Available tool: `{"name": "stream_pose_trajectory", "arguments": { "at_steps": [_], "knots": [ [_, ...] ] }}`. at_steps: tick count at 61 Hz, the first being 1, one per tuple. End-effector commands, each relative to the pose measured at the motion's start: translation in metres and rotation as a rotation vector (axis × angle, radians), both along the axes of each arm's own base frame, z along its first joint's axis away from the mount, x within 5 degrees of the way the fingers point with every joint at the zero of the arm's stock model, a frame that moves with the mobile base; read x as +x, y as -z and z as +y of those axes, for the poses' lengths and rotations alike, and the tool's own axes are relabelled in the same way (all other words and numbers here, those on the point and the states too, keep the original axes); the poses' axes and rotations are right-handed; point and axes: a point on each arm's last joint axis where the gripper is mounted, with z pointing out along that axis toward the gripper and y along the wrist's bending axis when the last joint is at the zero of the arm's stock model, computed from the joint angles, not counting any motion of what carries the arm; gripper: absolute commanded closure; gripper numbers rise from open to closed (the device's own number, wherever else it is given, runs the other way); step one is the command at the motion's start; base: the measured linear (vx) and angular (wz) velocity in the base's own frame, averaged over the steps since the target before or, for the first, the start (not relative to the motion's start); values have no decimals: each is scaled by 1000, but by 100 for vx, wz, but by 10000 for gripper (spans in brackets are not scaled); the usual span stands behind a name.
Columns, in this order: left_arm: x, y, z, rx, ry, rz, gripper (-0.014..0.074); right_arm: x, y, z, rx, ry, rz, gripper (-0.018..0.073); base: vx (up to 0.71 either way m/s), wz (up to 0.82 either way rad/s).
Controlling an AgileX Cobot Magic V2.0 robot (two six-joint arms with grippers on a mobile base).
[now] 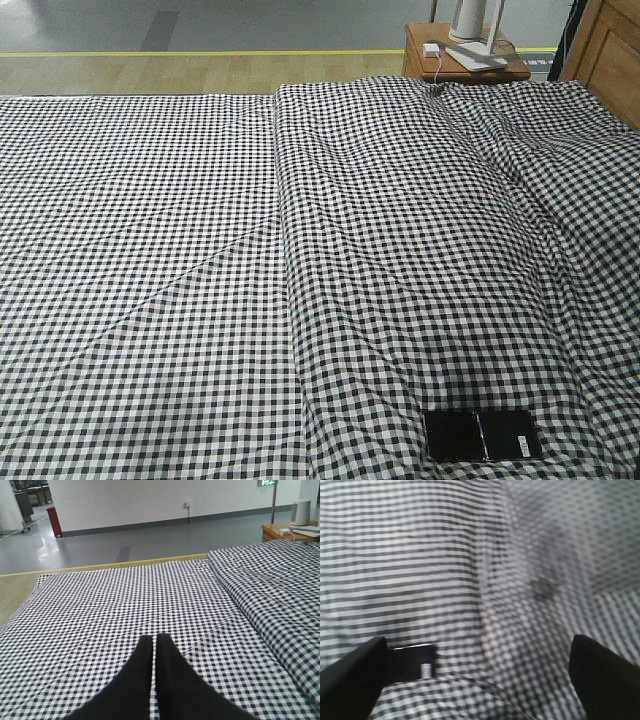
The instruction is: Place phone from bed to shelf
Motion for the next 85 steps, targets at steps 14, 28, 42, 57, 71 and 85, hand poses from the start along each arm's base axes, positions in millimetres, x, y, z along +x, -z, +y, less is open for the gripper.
{"name": "stream_pose_trajectory", "arguments": {
  "at_steps": [14, 28, 42, 57, 71, 85],
  "knots": [
    [-1, -15, 0, -7, 0, -107, 595, 38, 47, -65, 52, 146, 68, -133, 0, 0],
    [-1, -15, 0, -7, 0, -107, 595, 85, 119, -90, 191, 72, 246, -127, 0, 0],
    [-1, -15, 0, -7, 0, -107, 595, 124, 174, -100, 455, -64, 310, -123, 0, 0],
    [-1, -15, 0, -7, 0, -107, 595, 139, 229, -101, 560, -173, 326, -116, 0, 0],
    [-1, -15, 0, -7, 0, -107, 595, 138, 289, -91, 674, -283, 377, -106, 0, 0],
    [-1, -15, 0, -7, 0, -107, 595, 127, 341, -81, 775, -316, 462, -96, 0, 0]
  ]
}}
